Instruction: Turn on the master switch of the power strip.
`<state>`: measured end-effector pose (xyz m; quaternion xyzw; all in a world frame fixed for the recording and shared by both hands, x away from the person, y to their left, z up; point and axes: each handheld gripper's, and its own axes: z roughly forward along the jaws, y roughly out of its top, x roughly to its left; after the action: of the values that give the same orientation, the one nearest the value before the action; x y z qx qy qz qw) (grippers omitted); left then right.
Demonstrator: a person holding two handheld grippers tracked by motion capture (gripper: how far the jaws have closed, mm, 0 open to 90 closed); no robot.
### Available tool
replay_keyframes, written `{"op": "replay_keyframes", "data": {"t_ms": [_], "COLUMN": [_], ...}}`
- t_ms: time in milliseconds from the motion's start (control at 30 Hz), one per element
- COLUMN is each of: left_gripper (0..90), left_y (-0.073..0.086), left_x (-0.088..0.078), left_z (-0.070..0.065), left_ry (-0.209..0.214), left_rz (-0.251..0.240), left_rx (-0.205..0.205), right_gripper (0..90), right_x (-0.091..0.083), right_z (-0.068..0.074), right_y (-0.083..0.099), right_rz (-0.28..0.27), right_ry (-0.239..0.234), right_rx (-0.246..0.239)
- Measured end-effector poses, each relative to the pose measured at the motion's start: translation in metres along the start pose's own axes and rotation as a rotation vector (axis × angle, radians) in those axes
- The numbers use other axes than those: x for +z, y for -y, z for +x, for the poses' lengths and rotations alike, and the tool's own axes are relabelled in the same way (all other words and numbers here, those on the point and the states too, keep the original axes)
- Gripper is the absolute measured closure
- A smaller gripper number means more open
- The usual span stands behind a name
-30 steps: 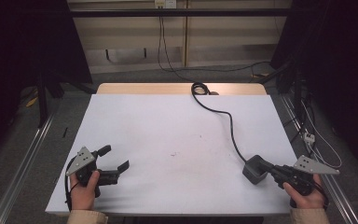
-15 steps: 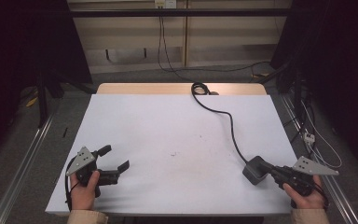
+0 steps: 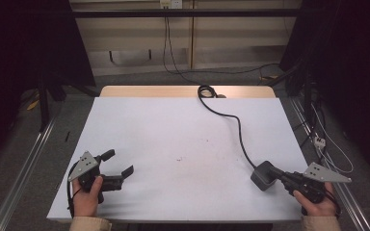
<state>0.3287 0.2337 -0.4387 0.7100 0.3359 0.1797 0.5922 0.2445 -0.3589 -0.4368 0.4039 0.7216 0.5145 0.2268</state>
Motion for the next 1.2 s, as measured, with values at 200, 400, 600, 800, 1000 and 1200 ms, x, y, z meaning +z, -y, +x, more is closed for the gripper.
{"op": "replay_keyframes", "data": {"t_ms": [200,400,600,800,1000,1200], "left_gripper": [2.9,2.9,2.9,2.9,2.9,2.9], "left_y": [0.0,-0.0001,-0.0001,-0.0002,-0.0003,-0.0002], "left_x": [-0.0002,-0.0003,0.0,-0.0001,-0.0002,-0.0001], "left_z": [0.0,-0.0005,-0.0012,-0.0013,-0.0015,-0.0016], "left_ry": [0.0,0.0,0.0,0.001,0.001,0.001], "left_rz": [-0.001,-0.002,-0.003,-0.004,0.0,-0.001], "left_rx": [-0.001,0.0,0.0,0.0,0.001,0.0], "right_gripper": [90.0,90.0,90.0,90.0,90.0,90.0], "right_x": [-0.0004,-0.0007,-0.0015,-0.0013,-0.0012,-0.0012], "right_z": [-0.0009,-0.0012,-0.001,-0.0011,-0.0009,-0.0009], "right_y": [0.0019,0.0032,0.0038,0.0043,0.0047,0.0047], "right_rz": [-0.011,-0.015,-0.013,-0.013,-0.012,-0.011], "right_ry": [-0.007,-0.01,-0.012,-0.012,-0.012,-0.011], "right_rx": [0.003,0.0,-0.002,-0.011,-0.018,-0.017]}}
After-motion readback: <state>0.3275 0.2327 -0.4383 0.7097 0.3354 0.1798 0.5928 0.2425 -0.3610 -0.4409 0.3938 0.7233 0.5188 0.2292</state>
